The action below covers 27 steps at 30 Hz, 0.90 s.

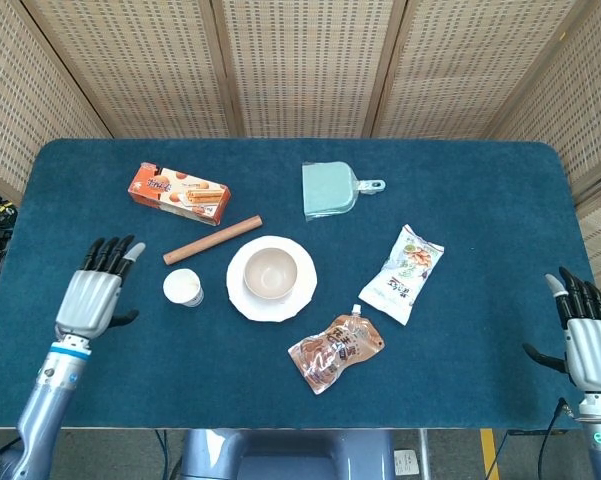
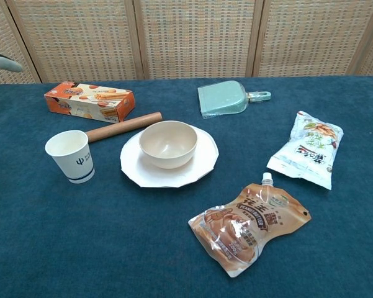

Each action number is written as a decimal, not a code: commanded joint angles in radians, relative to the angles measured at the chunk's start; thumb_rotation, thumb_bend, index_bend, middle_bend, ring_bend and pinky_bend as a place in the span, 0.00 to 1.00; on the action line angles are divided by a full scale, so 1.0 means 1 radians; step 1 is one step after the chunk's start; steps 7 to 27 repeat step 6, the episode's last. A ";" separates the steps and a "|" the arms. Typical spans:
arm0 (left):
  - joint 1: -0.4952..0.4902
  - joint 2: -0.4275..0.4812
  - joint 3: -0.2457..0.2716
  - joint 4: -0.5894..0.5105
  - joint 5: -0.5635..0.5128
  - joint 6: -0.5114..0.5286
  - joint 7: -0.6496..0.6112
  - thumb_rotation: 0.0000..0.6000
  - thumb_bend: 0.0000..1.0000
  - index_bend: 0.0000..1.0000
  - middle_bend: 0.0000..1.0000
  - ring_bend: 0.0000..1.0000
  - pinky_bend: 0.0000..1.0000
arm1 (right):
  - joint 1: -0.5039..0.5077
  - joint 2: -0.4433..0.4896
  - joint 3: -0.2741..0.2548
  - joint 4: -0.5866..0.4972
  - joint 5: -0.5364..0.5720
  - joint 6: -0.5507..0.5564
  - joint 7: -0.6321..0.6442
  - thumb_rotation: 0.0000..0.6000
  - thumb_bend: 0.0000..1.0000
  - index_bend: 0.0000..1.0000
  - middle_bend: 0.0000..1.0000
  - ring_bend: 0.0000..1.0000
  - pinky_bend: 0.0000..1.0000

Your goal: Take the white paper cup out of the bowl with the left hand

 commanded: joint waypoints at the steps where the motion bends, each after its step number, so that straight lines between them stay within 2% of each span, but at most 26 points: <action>1: 0.130 -0.021 0.059 0.052 0.092 0.130 -0.035 1.00 0.03 0.00 0.00 0.00 0.00 | 0.000 0.000 -0.003 -0.005 -0.003 -0.001 -0.009 1.00 0.13 0.00 0.00 0.00 0.00; 6: 0.191 -0.033 0.071 0.104 0.109 0.161 -0.073 1.00 0.03 0.00 0.00 0.00 0.00 | 0.000 0.000 -0.007 -0.012 -0.005 -0.002 -0.023 1.00 0.13 0.00 0.00 0.00 0.00; 27: 0.191 -0.033 0.071 0.104 0.109 0.161 -0.073 1.00 0.03 0.00 0.00 0.00 0.00 | 0.000 0.000 -0.007 -0.012 -0.005 -0.002 -0.023 1.00 0.13 0.00 0.00 0.00 0.00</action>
